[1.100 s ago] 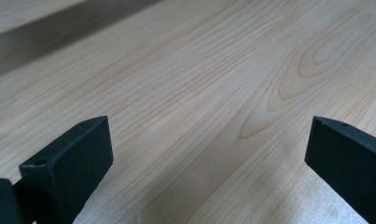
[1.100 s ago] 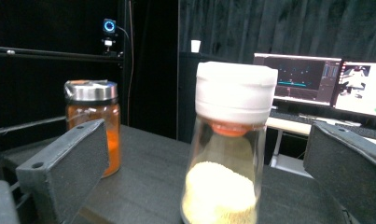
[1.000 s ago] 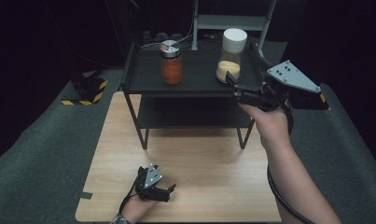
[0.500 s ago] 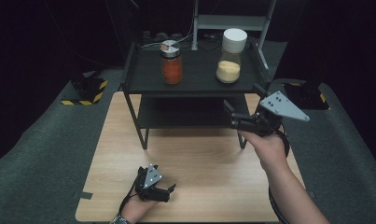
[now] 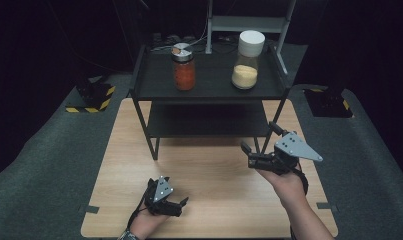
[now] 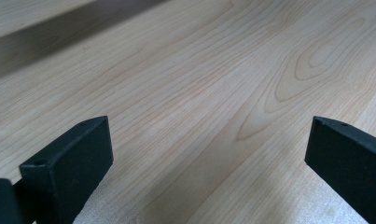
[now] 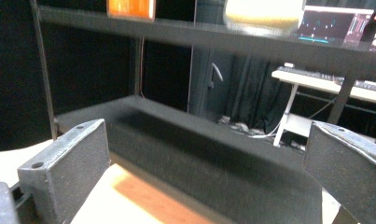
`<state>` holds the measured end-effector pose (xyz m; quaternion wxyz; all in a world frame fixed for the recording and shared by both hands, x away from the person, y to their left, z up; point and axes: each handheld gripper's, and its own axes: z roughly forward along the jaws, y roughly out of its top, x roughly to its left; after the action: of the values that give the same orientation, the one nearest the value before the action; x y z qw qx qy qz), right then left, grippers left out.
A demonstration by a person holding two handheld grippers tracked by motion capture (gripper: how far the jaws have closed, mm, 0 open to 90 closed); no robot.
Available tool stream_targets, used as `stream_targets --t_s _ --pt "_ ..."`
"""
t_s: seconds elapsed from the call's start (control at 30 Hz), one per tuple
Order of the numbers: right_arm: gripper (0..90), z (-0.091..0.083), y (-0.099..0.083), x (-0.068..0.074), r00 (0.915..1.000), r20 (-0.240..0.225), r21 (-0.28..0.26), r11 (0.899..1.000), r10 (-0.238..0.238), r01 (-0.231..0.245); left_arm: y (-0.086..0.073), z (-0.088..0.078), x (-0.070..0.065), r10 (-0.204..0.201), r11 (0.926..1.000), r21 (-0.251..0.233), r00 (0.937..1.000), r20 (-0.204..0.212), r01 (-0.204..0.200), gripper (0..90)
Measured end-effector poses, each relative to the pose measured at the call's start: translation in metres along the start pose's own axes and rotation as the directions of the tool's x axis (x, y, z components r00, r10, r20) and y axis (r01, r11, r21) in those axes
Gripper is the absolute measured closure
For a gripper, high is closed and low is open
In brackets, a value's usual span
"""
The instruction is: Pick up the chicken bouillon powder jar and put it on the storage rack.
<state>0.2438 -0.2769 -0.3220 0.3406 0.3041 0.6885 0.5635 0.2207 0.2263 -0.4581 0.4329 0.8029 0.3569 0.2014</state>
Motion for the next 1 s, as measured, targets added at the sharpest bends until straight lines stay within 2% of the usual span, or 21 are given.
stream_targets --t_s 0.27,0.37,0.67,0.87,0.9,1.0 --pt "0.0 -0.004 -0.025 0.007 0.9999 0.005 0.049 0.999 -0.015 0.014 -0.001 0.0 0.0 -0.002 1.0 -0.004 1.0 0.001 0.002 1.1" --pt "0.0 -0.007 -0.041 0.009 0.9998 0.009 0.08 0.997 -0.019 0.018 -0.001 0.0 0.0 -0.002 1.0 -0.003 1.0 0.003 0.002 1.1" --pt "0.0 -0.015 -0.078 0.01 0.9998 0.022 0.165 0.986 -0.003 0.0 0.0 0.0 0.001 -0.001 1.0 -0.003 1.0 0.003 0.001 1.1" --pt "0.0 -0.016 -0.093 0.01 0.9995 0.031 0.206 0.978 0.011 -0.017 0.0 0.0 0.001 0.0 1.0 -0.002 1.0 0.003 0.0 1.1" --pt "0.0 -0.016 -0.099 0.011 0.9992 0.036 0.225 0.974 0.018 -0.026 0.0 0.0 0.001 0.0 1.0 -0.002 1.0 0.002 0.0 1.1" --pt "0.0 -0.016 -0.108 0.013 0.9991 0.038 0.246 0.969 0.02 -0.029 0.0 0.0 0.0 0.002 1.0 -0.002 1.0 0.002 -0.002 1.1"
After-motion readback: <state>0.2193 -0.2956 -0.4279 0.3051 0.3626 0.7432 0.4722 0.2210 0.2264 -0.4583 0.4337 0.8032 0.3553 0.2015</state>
